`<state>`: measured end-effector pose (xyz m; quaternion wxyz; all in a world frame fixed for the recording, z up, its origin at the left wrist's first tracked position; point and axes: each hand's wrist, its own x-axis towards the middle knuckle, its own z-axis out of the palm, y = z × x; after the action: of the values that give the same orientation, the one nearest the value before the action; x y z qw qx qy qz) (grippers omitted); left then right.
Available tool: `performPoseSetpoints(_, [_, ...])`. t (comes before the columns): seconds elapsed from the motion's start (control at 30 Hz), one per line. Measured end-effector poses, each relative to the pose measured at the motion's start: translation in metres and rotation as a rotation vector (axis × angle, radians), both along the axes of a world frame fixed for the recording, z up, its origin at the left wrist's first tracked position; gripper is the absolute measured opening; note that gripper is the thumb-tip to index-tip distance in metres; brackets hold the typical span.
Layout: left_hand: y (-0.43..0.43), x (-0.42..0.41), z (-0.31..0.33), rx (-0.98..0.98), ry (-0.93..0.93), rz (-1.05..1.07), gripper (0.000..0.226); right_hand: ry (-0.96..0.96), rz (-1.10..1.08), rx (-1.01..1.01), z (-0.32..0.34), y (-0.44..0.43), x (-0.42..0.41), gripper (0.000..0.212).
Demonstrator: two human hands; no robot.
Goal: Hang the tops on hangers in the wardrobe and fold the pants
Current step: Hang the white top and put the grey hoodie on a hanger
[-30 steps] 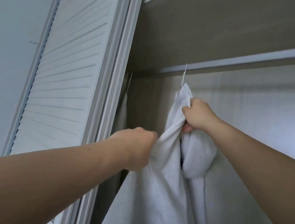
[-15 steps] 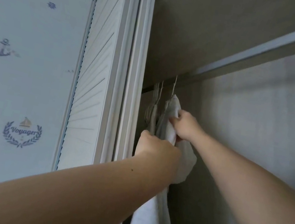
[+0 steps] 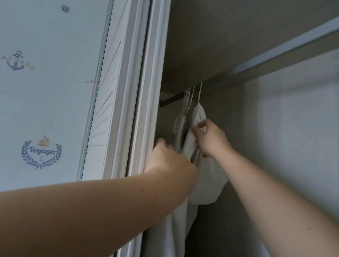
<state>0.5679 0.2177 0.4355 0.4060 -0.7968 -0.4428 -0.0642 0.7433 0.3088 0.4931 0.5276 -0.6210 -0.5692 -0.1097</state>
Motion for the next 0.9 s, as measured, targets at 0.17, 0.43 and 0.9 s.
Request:
performPoseSetpoints(0.17, [-0.003,-0.027,-0.006,0.270,0.028,-0.163,0.046,-0.314,-0.065,0.018,-0.008,-0.036,-0.003,0.068])
performPoseSetpoints(0.43, [-0.039,-0.145,-0.021,0.386,-0.043,-0.229,0.075,-0.552,-0.212,0.112,-0.031,-0.100,-0.085,0.071])
performPoseSetpoints(0.9, [-0.191,-0.482,-0.112,0.249,-0.276,0.113,0.080,-0.742,0.243,0.052,-0.115,-0.211,-0.421,0.081])
